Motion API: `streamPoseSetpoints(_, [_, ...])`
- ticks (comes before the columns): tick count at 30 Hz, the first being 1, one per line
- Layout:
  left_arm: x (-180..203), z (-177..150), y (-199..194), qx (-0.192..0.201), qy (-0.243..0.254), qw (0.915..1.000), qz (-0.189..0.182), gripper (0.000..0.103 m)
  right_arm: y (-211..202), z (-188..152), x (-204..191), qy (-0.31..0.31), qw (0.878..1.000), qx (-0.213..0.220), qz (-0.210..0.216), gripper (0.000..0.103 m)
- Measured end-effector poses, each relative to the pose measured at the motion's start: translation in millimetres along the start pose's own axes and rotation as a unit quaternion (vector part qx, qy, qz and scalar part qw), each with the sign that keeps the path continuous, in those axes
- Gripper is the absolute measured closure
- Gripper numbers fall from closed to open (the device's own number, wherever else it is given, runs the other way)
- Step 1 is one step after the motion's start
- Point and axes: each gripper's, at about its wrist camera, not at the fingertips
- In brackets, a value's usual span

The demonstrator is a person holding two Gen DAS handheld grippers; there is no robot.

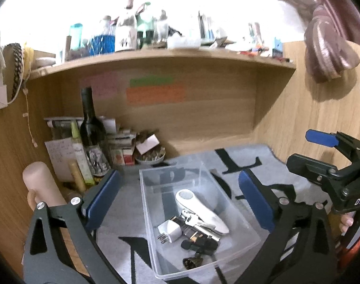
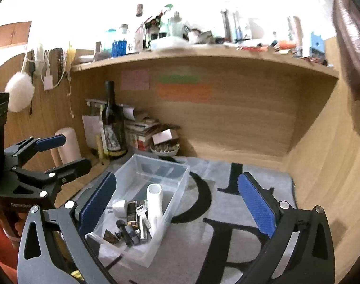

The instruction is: Organize rigid objects

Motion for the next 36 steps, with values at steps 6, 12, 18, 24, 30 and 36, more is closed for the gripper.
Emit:
streamPoseSetpoints(6, [2.3,-0.5,-15.3,0.02,-0.014,0.9996,-0.012,0.001,-15.6,-3.9,5.2,0.021,1.0,0.013,-0.007,0.0])
streamPoseSetpoints(12, [0.8,-0.4,-18.8,0.024,-0.023,0.9993,-0.018,0.0,-20.6,-6.1,5.2,0.025,1.0,0.015,-0.01,0.0])
streamPoseSetpoints(18, [0.2,-0.7,-19.8,0.024,-0.025,0.9992,-0.022,0.0,-22.5,-6.4,4.6,0.023,1.0,0.017,-0.01,0.0])
streamPoseSetpoints(24, [1.2,-0.4,-18.6,0.02,-0.026,0.9992,-0.024,0.0,-23.6,-4.7,2.8,0.019,1.0,0.018,-0.011,0.0])
streamPoseSetpoints(30, [1.2,-0.3,-17.4,0.018,-0.027,0.9991,-0.025,0.0,-23.8,-3.9,1.9,0.012,1.0,0.019,-0.01,0.0])
streamPoseSetpoints(36, [1.2,-0.2,-17.3,0.019,-0.027,0.9991,-0.025,0.0,-23.4,-3.9,1.5,0.009,1.0,0.02,-0.009,0.0])
Point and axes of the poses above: each gripper's, at about its wrist camera, not at the fingertips, and y roughly the way its jaws point, x to its right, z to its top, and after that the axes turned 9 degrees about -y, right-handed
